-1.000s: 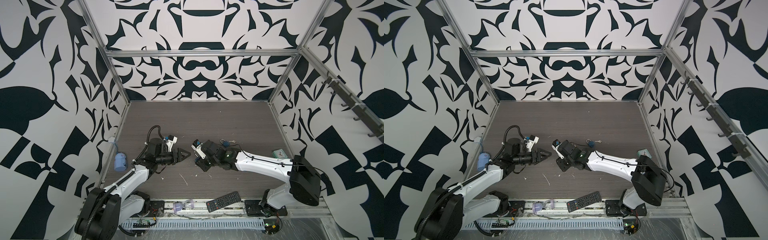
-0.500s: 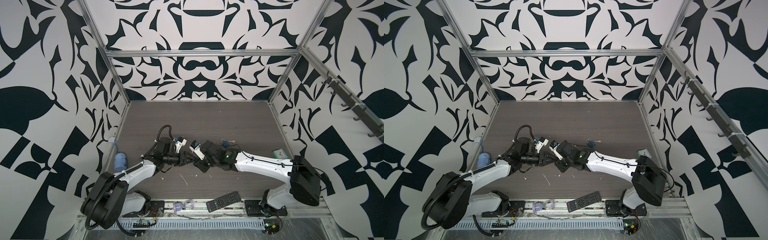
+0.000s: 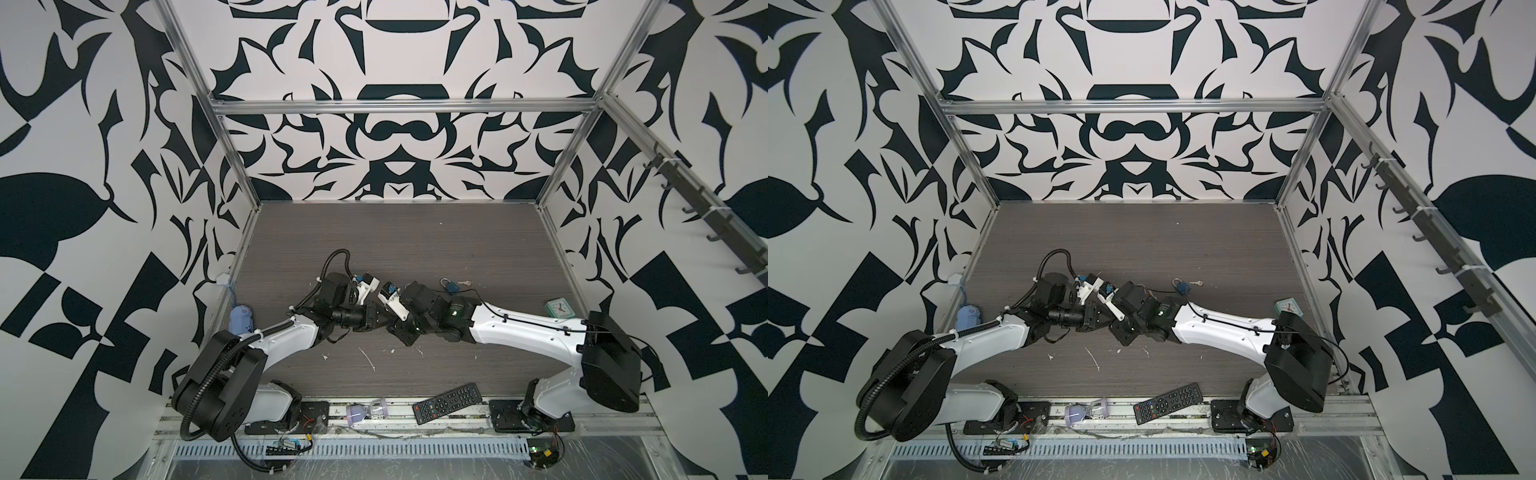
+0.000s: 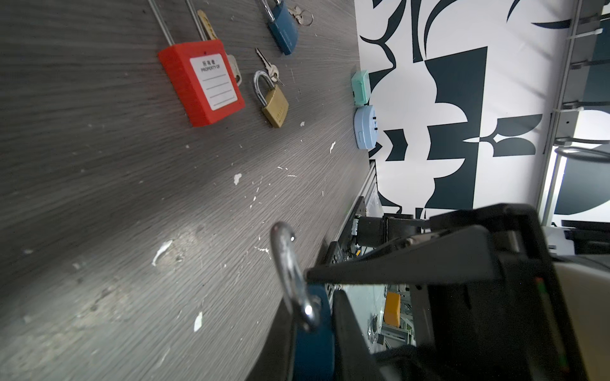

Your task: Lock with the key

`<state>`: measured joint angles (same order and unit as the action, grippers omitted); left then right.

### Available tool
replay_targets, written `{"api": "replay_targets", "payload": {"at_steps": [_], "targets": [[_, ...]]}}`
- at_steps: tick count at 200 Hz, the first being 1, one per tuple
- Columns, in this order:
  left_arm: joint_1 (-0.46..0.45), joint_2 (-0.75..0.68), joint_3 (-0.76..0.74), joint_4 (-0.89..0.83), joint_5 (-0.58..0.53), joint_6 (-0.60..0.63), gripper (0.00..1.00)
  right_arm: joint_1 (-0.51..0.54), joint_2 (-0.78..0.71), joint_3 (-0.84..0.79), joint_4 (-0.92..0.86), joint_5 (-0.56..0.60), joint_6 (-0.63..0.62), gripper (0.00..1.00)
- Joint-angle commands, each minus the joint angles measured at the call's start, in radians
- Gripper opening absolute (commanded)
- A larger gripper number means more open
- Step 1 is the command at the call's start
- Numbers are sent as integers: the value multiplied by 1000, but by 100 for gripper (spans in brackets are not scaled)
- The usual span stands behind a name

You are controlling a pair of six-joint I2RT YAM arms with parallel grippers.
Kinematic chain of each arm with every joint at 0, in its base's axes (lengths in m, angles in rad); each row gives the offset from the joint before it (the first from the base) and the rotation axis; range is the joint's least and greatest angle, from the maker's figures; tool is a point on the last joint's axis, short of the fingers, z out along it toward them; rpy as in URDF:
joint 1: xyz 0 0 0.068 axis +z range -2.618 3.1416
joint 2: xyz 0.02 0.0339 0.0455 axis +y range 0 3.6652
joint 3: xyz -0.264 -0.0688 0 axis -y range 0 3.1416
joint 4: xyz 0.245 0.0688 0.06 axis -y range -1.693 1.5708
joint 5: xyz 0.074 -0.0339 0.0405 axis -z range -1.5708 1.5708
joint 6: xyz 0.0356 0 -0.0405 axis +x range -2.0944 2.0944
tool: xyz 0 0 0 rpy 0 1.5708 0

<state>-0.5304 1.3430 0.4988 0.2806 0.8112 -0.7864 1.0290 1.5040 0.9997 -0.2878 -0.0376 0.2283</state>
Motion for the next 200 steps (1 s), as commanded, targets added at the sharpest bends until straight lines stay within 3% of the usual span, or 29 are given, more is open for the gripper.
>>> {"api": "replay_targets", "payload": {"at_steps": [1,14,24,69,92,116,136,170,200], "targets": [[-12,-15,-11,67,6,-36,0,-3,-57,55,52,30,32,32],[-11,-37,-29,96,-23,-62,0,-7,-71,47,57,17,52,49],[-11,-60,-39,114,-52,-82,0,-10,-81,40,64,0,69,55],[-8,-249,-65,102,-234,-121,0,-30,-159,-8,133,-7,188,63],[-7,-332,-83,72,-335,-133,0,-85,-170,-14,161,4,304,62],[-5,-399,-107,58,-426,-148,0,-159,-180,-68,261,-78,416,60],[-3,-421,-78,-4,-420,-126,0,-235,-193,-102,321,-179,554,59],[6,-451,-109,80,-409,-169,0,-303,-248,-230,563,-294,636,56],[14,-416,-103,108,-400,-197,0,-314,-246,-250,624,-357,686,55]]}}
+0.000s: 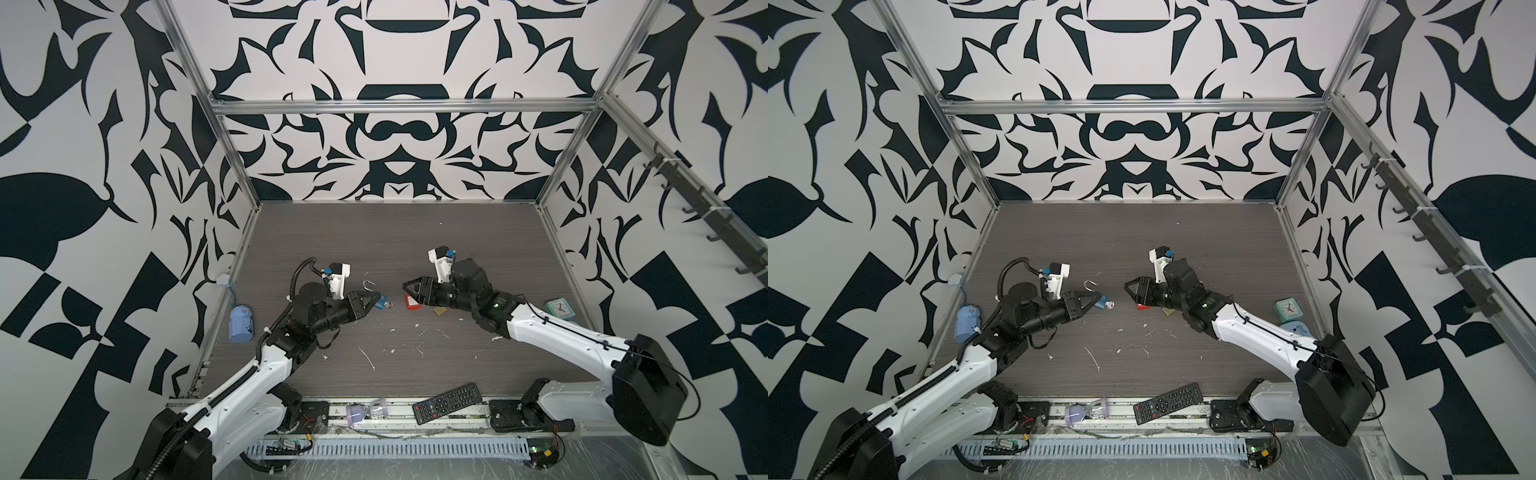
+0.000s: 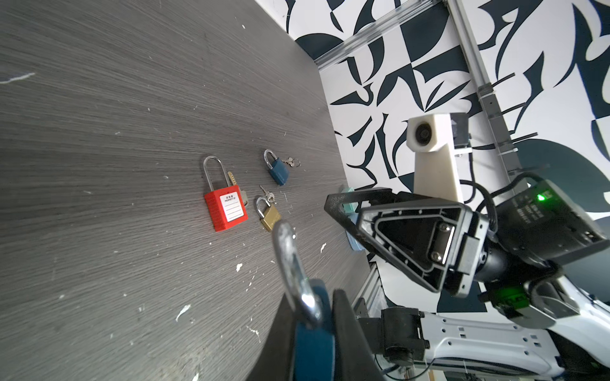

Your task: Lock with the key

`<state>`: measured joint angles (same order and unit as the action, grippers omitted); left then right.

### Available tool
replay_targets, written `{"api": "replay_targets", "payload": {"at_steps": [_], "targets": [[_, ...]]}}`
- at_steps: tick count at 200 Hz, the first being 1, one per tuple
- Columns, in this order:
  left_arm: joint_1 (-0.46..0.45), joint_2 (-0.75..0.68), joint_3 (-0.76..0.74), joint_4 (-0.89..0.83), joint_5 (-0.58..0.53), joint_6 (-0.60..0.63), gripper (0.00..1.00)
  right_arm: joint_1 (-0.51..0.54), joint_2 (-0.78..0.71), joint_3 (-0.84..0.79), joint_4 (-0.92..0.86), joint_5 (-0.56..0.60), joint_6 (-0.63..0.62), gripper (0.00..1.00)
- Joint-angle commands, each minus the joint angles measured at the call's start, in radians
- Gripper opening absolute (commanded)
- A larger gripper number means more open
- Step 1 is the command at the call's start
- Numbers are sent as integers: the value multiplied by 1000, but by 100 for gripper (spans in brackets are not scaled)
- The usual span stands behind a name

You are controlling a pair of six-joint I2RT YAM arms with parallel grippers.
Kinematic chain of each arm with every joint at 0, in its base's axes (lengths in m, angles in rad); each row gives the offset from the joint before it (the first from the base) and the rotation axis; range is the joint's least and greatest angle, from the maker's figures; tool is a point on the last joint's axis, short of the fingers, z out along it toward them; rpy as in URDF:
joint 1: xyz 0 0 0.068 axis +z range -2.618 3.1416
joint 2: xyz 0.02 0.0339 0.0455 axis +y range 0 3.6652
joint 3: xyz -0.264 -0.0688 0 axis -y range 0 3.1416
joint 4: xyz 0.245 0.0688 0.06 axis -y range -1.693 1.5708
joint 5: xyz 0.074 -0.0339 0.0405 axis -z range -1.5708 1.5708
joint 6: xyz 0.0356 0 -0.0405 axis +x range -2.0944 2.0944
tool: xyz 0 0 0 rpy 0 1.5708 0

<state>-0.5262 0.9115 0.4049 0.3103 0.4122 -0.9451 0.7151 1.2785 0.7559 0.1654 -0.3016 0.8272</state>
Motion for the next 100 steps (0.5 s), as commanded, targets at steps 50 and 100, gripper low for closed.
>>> {"api": "replay_targets", "payload": {"at_steps": [50,100], "targets": [[20,101,-83,362,11,-188,0,-4,36,-104,490,-145,282,54],[21,161,-116,560,13,-283,0,-3,72,-88,501,-156,278,47]]}}
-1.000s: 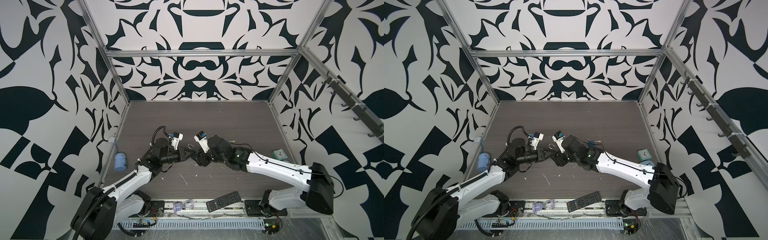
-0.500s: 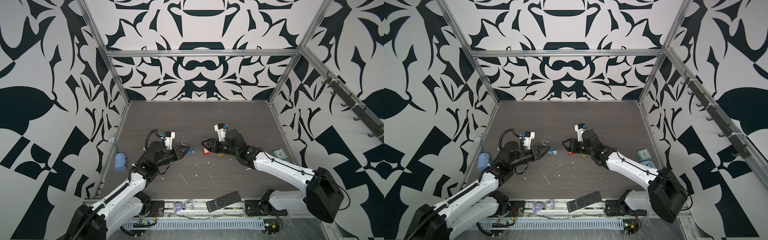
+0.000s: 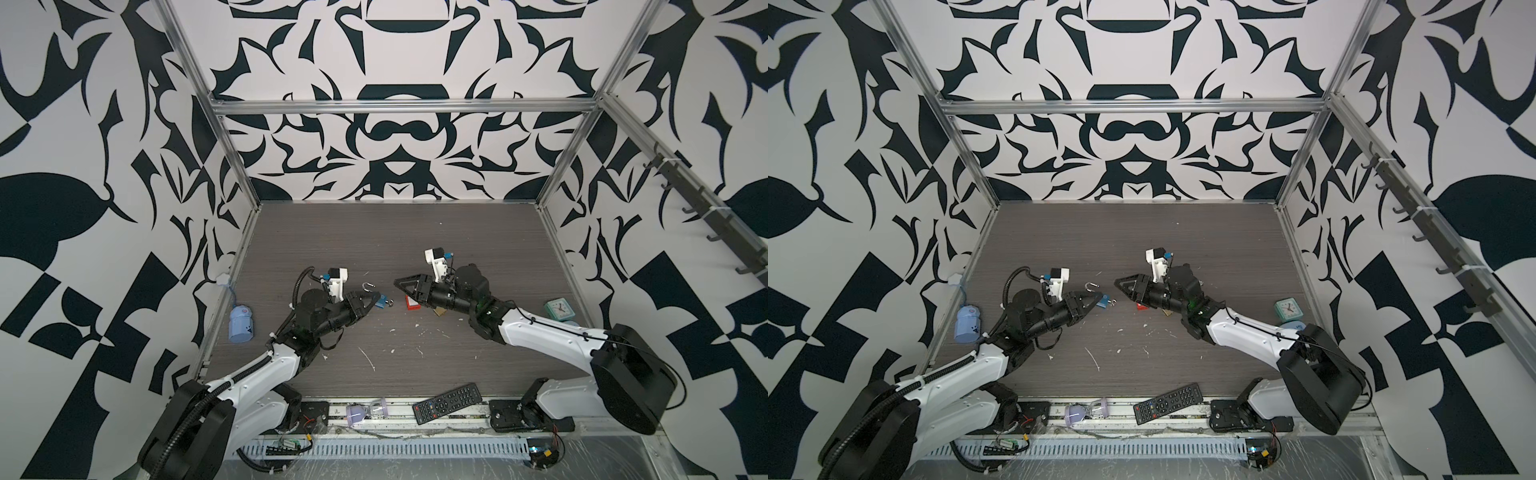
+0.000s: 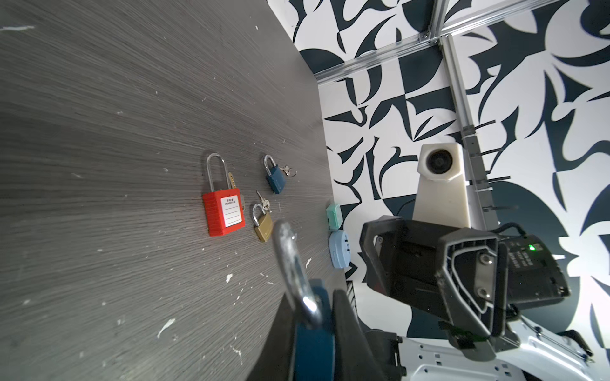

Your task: Lock with the key

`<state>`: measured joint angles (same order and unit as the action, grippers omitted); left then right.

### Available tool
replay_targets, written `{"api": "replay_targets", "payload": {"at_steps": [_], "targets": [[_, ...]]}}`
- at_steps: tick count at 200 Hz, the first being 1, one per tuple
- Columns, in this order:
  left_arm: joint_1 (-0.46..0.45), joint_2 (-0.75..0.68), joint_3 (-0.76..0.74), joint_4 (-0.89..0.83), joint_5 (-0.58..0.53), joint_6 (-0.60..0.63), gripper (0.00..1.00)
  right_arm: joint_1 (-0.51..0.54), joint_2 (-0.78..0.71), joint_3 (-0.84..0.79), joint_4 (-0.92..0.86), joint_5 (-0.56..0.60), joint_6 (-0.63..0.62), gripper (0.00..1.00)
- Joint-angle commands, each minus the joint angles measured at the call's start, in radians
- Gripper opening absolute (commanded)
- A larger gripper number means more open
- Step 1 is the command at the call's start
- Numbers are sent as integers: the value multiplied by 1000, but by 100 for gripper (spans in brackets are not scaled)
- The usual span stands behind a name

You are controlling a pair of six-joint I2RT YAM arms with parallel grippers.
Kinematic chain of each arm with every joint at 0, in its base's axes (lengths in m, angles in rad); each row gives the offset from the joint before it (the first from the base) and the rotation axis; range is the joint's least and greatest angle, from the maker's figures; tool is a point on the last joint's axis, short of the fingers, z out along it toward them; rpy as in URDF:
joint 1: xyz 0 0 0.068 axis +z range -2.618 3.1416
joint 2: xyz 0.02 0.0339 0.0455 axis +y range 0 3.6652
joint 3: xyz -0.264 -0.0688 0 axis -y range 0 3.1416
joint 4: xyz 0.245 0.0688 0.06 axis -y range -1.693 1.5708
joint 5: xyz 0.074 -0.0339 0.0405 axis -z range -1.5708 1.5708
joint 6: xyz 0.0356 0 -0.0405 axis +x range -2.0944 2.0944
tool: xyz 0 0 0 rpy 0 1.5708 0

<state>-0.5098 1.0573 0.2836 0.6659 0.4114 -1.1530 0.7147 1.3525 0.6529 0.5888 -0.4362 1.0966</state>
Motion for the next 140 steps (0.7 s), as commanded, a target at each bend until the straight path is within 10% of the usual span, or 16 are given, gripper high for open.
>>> {"api": "replay_targets", "payload": {"at_steps": [1,140], "targets": [[5,17,5,207,13,-76,0,-3,-1,15,77,-20,8,47],[6,93,2,395,41,-155,0,38,122,28,293,-70,111,39]]}}
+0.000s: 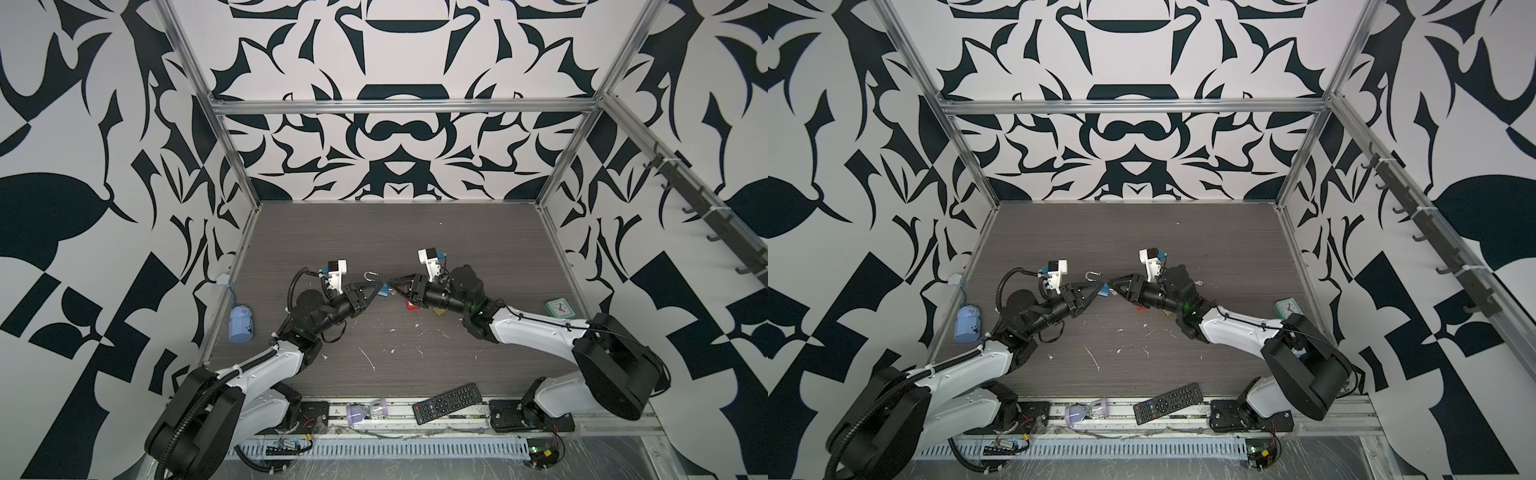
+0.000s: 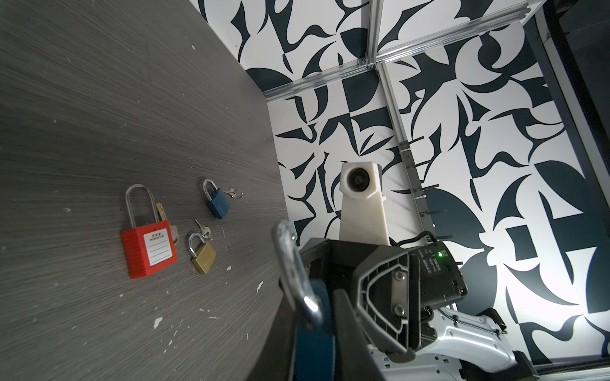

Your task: Lock with the key

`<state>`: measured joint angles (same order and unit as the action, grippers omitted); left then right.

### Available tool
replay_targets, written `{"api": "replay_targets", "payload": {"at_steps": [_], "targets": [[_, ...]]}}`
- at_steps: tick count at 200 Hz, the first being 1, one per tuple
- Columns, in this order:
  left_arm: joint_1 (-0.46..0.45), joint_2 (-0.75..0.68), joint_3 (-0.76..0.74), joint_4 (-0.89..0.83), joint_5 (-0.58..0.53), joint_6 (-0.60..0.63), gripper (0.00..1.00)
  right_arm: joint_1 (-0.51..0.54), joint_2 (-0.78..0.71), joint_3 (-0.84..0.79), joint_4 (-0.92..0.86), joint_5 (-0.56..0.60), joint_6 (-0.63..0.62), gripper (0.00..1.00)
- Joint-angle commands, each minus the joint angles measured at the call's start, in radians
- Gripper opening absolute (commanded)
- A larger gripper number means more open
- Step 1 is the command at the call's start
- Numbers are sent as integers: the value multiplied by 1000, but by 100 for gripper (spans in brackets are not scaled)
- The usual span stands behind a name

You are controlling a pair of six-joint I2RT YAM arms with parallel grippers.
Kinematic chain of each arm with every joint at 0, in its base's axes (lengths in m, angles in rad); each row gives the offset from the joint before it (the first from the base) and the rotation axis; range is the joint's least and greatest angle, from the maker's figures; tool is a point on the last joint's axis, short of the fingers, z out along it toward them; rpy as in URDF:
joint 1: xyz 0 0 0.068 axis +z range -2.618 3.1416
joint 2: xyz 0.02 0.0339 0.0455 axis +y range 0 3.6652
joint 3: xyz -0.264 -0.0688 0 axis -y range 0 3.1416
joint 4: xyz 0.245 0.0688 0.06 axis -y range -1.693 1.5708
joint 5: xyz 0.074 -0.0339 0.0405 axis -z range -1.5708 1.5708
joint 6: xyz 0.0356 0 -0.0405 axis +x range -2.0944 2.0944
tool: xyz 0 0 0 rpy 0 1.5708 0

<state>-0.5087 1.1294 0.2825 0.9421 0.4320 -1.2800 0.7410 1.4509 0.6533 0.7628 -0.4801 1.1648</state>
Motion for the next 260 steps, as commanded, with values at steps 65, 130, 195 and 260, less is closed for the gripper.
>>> {"api": "replay_targets", "payload": {"at_steps": [65,130,195,260], "targets": [[5,67,-4,173,27,-48,0,26,56,28,186,-29,85,20],[5,129,4,195,83,-39,0,32,79,36,210,-38,115,0],[106,53,8,34,142,69,98,-8,-39,-21,70,-31,98,0],[109,-180,114,-463,66,366,97,-56,-226,-67,-138,-45,56,0]]}}
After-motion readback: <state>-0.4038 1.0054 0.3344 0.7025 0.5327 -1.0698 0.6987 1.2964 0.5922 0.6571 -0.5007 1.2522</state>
